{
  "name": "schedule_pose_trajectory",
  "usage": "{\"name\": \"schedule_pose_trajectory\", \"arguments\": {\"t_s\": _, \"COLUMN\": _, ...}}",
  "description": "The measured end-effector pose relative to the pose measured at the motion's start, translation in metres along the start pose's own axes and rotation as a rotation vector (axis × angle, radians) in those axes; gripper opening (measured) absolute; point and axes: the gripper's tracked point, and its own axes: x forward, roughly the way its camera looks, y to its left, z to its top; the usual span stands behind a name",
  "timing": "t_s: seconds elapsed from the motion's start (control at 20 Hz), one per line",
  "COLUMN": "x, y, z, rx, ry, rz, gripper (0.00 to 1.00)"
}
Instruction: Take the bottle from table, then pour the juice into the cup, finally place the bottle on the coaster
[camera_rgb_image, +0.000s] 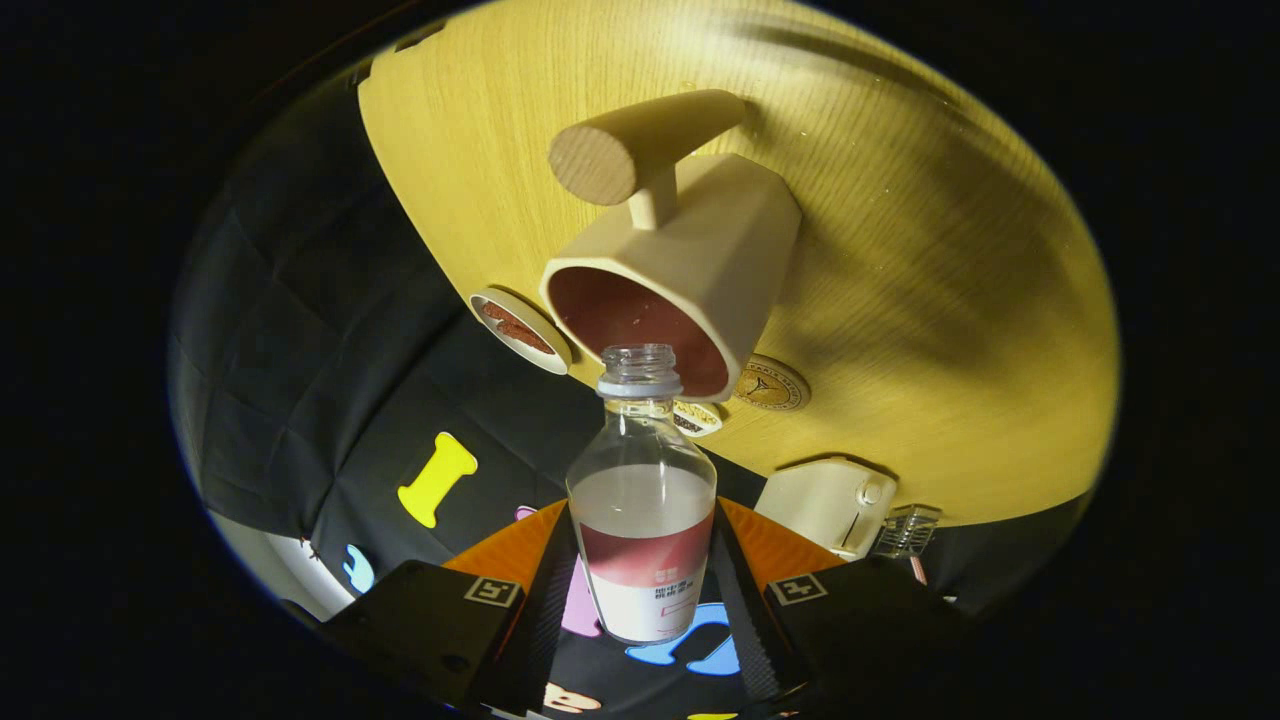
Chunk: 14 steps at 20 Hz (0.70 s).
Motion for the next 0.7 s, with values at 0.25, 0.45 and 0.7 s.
{"name": "schedule_pose_trajectory", "arguments": {"t_s": 0.25, "x": -0.004, "y": 0.001, "z": -0.003, "rx": -0.139, "ry": -0.030, "rz": 0.075, "gripper": 0.75}}
{"name": "schedule_pose_trajectory", "arguments": {"t_s": 0.45, "x": -0.013, "y": 0.010, "z": -0.004, "rx": -0.319, "ry": -0.084, "rz": 0.172, "gripper": 0.75}}
{"name": "schedule_pose_trajectory", "arguments": {"t_s": 0.7, "x": -0.028, "y": 0.023, "z": -0.028, "rx": -0.595, "ry": -0.100, "rz": 0.271, "gripper": 0.74}}
